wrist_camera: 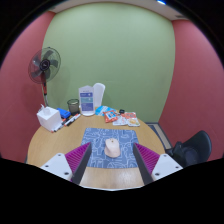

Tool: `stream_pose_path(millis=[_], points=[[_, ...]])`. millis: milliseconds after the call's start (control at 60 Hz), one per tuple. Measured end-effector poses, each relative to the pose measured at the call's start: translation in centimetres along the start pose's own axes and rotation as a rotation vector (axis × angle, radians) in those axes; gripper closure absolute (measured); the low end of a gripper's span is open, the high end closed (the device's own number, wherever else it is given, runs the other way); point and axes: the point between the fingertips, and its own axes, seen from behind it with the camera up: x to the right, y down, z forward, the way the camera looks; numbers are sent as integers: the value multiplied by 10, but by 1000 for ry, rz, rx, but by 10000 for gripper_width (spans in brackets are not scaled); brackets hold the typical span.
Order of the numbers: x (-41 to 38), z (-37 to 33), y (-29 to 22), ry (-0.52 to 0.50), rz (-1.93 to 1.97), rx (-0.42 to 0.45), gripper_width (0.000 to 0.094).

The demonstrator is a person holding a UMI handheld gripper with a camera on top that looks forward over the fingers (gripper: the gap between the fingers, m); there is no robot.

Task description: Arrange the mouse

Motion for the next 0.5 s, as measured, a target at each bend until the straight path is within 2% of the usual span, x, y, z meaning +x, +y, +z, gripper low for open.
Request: stream_pose_path(millis=[250,500], points=[[-3,-110,16,35,-25,37,94],[-2,-155,31,45,-59,49,93]])
